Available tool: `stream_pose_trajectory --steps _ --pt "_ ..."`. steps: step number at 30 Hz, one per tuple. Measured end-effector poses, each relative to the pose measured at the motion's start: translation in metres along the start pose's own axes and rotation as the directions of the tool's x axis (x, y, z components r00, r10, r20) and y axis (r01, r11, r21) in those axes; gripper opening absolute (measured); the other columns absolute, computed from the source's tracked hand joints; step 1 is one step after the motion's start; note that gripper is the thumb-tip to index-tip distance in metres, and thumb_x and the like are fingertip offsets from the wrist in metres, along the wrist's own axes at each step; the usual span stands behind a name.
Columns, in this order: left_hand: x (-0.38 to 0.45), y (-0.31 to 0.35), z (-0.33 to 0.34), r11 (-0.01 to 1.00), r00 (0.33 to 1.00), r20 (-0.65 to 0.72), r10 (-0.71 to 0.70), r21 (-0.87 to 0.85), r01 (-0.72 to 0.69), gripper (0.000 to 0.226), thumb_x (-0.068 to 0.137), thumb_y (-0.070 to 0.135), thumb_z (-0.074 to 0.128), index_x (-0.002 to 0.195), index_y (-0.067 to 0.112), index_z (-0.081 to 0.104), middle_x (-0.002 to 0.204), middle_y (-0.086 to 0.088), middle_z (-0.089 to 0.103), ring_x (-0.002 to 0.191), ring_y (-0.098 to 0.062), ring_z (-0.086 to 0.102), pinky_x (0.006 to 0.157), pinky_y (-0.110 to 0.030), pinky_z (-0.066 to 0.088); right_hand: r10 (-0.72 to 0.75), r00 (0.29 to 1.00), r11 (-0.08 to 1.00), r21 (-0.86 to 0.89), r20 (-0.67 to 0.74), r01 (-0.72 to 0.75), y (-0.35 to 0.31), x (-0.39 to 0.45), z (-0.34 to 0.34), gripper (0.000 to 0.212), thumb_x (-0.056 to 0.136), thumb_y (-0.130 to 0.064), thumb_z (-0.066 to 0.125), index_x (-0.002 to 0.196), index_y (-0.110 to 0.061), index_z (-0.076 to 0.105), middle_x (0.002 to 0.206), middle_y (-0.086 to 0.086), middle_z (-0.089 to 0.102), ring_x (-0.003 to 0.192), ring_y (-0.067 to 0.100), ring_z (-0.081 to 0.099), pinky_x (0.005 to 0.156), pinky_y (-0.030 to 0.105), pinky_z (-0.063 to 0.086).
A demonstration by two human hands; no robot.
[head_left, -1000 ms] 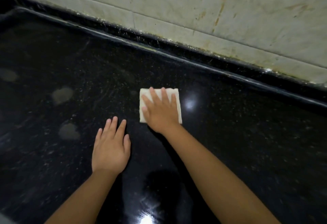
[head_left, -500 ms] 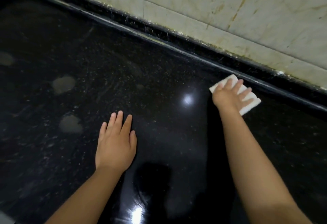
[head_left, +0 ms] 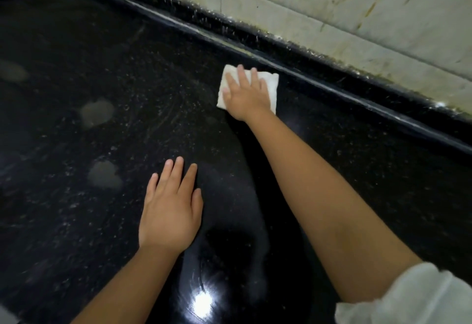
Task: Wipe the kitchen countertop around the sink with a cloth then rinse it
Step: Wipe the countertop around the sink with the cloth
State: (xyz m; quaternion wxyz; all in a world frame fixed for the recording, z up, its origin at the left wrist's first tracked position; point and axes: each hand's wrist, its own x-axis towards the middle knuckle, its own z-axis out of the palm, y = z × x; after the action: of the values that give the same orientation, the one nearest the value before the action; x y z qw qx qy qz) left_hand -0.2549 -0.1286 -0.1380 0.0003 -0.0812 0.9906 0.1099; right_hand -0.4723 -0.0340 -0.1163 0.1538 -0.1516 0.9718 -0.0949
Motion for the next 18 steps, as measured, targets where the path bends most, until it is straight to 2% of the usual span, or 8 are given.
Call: stream_pose_trajectory --steps 2,5,7,10,14,16,18 --pt "0.000 0.001 0.000 1.000 1.000 0.005 -0.004 -0.015 0.004 0.055 0.087 0.032 0.025 0.124 0.002 0.054 0.133 -0.021 0.050 0.125 -0.035 0.044 0.101 -0.046 0.024 -0.102 0.995 0.995 -0.015 -0.013 0.101 0.000 -0.025 0.009 0.049 0.100 -0.036 0.015 0.148 -0.027 0.008 0.158 -0.001 -0.007 0.144 0.025 -0.010 0.116 0.039 -0.003" --pt "-0.002 0.001 -0.002 1.000 1.000 0.007 -0.011 -0.027 0.011 0.063 0.086 0.037 0.017 0.130 0.005 0.049 0.140 -0.018 0.042 0.132 -0.031 0.035 0.106 -0.042 0.018 -0.152 0.988 0.987 -0.046 -0.007 0.152 0.017 -0.083 0.022 0.049 0.100 -0.037 0.018 0.148 -0.031 0.010 0.158 -0.005 -0.005 0.145 0.022 -0.009 0.116 0.037 -0.002" --pt "-0.002 0.002 0.000 0.999 1.000 -0.004 -0.008 -0.038 0.007 0.068 0.085 0.040 0.010 0.134 0.007 0.043 0.144 -0.015 0.036 0.136 -0.028 0.027 0.109 -0.039 0.012 -0.108 0.994 0.991 -0.080 0.022 0.109 0.041 -0.121 0.026 0.049 0.099 -0.040 0.017 0.147 -0.034 0.008 0.157 -0.008 -0.007 0.145 0.020 -0.010 0.116 0.036 -0.004" --pt "-0.002 0.003 -0.002 0.999 1.000 -0.007 -0.010 -0.052 0.010 0.075 0.082 0.044 0.002 0.138 0.009 0.036 0.149 -0.012 0.028 0.140 -0.025 0.019 0.110 -0.035 0.004 0.061 0.998 0.990 -0.129 -0.014 -0.062 0.081 -0.149 0.019 0.050 0.098 -0.043 0.015 0.147 -0.034 0.009 0.157 -0.008 -0.007 0.144 0.023 -0.011 0.116 0.040 -0.003" --pt "-0.002 0.005 -0.004 0.997 1.000 -0.003 -0.020 -0.073 0.020 0.074 0.082 0.044 0.001 0.140 0.011 0.032 0.151 -0.011 0.024 0.141 -0.024 0.014 0.110 -0.033 0.000 0.250 0.964 0.966 -0.049 -0.086 -0.255 0.091 -0.112 0.006 0.050 0.099 -0.038 0.018 0.148 -0.030 0.011 0.158 -0.004 -0.006 0.144 0.029 -0.011 0.115 0.044 -0.005" --pt "-0.003 0.006 -0.005 0.995 0.999 0.005 -0.035 -0.090 0.035 0.067 0.085 0.041 0.008 0.142 0.012 0.029 0.152 -0.009 0.020 0.142 -0.022 0.010 0.111 -0.031 -0.002 0.254 0.964 0.966 -0.029 -0.080 -0.257 0.074 -0.078 0.002 0.050 0.100 -0.039 0.015 0.148 -0.029 0.008 0.158 -0.003 -0.008 0.143 0.032 -0.012 0.115 0.045 -0.006" --pt "-0.003 0.007 -0.006 0.994 0.999 0.010 -0.042 -0.098 0.043 0.067 0.085 0.042 0.007 0.142 0.014 0.028 0.153 -0.008 0.018 0.142 -0.020 0.009 0.111 -0.030 -0.004 0.174 0.984 0.984 -0.039 -0.042 -0.175 0.048 -0.049 0.003 0.050 0.100 -0.040 0.014 0.148 -0.030 0.006 0.157 -0.003 -0.010 0.143 0.033 -0.013 0.115 0.045 -0.007"
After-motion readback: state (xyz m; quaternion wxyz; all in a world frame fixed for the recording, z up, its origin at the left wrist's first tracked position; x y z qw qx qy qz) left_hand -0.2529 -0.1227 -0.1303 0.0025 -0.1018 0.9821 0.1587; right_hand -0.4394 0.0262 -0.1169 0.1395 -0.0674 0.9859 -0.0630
